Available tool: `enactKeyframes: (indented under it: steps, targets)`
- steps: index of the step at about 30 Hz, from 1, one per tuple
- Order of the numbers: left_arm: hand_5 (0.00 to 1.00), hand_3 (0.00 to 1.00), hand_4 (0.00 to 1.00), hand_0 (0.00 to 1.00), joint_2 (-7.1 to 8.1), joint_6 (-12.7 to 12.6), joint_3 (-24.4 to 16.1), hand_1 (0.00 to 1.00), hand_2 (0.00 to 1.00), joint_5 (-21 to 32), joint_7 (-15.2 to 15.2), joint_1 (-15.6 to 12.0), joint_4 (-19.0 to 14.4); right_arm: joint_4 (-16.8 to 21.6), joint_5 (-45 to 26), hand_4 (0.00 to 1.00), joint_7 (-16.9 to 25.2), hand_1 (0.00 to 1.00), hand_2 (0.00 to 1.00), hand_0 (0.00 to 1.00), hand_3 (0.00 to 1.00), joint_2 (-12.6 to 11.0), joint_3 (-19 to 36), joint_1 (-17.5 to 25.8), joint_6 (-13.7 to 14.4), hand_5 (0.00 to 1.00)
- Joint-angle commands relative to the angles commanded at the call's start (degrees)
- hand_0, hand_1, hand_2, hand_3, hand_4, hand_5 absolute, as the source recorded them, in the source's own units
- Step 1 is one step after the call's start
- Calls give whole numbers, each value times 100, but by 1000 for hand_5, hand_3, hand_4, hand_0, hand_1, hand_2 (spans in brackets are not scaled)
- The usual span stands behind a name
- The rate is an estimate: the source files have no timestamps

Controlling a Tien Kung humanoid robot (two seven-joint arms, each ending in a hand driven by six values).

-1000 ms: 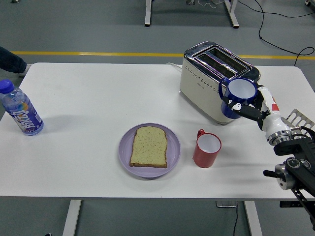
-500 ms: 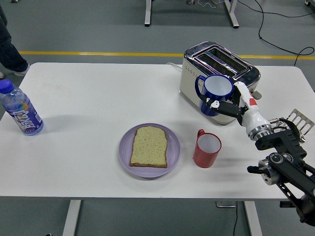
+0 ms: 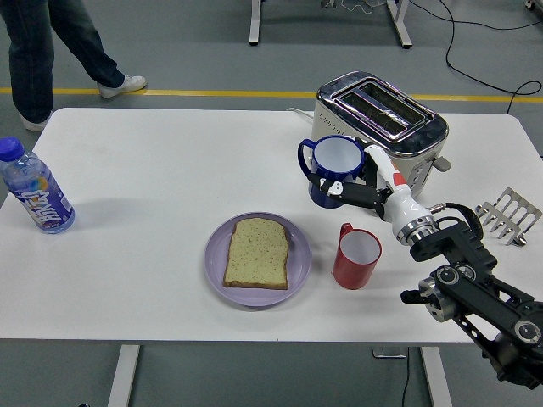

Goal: Pick up the cup,pour liquid into bread,place the cup on the desk

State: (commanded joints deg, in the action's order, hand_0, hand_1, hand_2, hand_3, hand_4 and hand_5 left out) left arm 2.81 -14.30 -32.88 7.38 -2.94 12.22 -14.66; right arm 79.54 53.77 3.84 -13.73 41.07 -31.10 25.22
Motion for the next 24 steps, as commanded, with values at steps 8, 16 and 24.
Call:
enactKeyframes:
  steps: [8,16,24]
  targets:
    - [998,611,396,690,1,-14,-44,756,773,-89,-23,-7,-7,-86,-94,697,9,384,516,419,524,145,-350,-269,4,2]
    - [998,611,396,690,6,-19,-59,756,773,-131,-40,-27,-15,-392,-302,696,102,384,516,419,524,349,-748,-602,-38,2]
    - [998,611,396,690,21,-28,-107,756,773,-230,-69,-29,-22,-660,-461,696,169,384,516,419,524,579,-1053,-962,-164,2]
